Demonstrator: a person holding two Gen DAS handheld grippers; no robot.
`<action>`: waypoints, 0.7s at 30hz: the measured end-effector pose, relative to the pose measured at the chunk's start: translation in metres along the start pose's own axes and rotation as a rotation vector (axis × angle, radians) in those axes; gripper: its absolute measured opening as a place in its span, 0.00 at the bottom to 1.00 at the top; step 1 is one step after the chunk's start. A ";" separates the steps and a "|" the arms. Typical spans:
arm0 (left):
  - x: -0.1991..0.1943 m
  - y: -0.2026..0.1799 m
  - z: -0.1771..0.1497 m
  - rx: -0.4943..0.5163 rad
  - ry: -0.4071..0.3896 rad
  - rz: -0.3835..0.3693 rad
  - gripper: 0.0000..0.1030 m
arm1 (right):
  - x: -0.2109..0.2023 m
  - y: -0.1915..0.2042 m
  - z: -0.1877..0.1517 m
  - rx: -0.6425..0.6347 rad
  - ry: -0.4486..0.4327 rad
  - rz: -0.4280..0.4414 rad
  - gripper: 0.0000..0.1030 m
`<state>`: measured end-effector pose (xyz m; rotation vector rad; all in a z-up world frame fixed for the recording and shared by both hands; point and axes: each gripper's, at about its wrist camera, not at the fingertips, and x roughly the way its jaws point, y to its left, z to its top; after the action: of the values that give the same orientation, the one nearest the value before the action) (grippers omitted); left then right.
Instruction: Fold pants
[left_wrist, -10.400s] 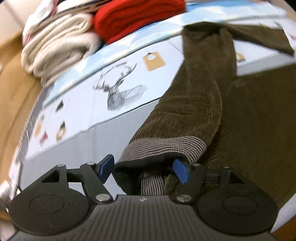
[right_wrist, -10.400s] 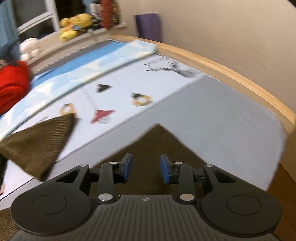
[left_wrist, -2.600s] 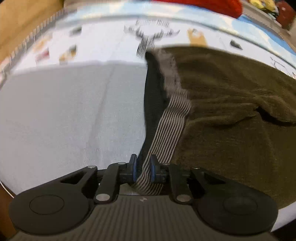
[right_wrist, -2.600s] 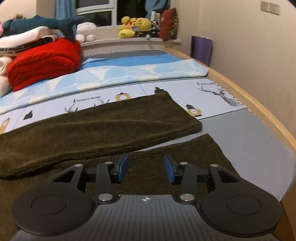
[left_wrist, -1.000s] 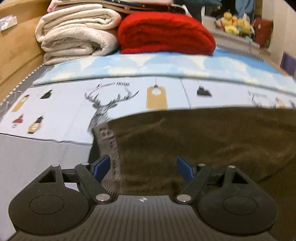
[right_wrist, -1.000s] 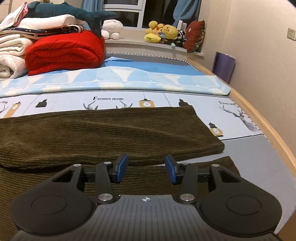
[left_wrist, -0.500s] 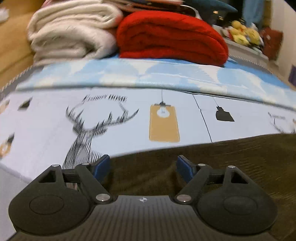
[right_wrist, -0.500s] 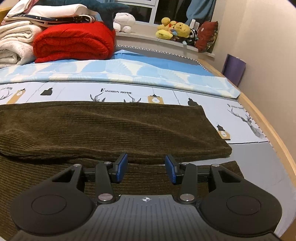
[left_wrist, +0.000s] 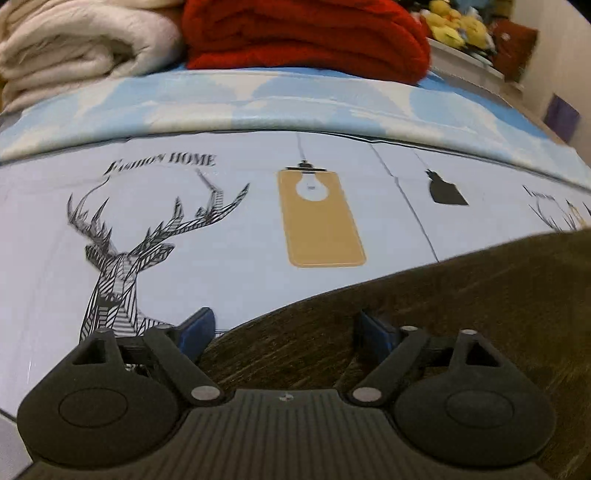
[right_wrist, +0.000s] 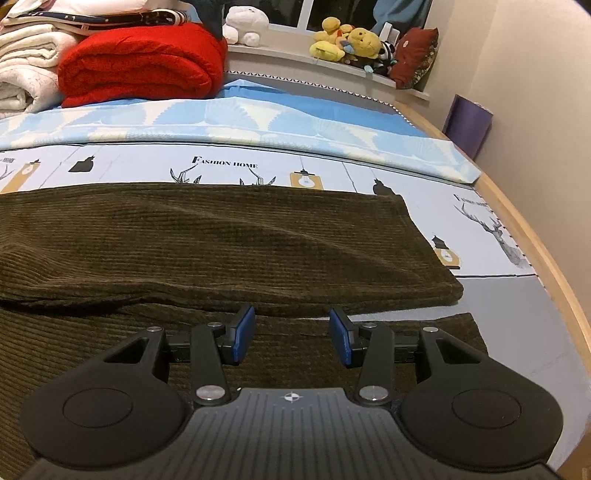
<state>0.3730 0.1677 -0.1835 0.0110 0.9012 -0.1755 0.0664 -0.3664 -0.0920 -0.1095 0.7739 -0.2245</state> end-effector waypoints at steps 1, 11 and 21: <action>-0.001 -0.001 0.000 0.012 -0.001 -0.015 0.60 | 0.000 0.000 0.000 -0.002 0.002 -0.001 0.45; -0.058 -0.033 -0.003 0.123 -0.024 -0.024 0.03 | -0.012 -0.008 -0.003 0.012 -0.006 -0.021 0.45; -0.223 -0.103 -0.073 0.230 -0.054 -0.109 0.02 | -0.020 -0.012 -0.014 0.061 -0.009 -0.005 0.45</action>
<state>0.1645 0.1047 -0.0484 0.1700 0.8243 -0.3785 0.0409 -0.3734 -0.0859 -0.0550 0.7576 -0.2520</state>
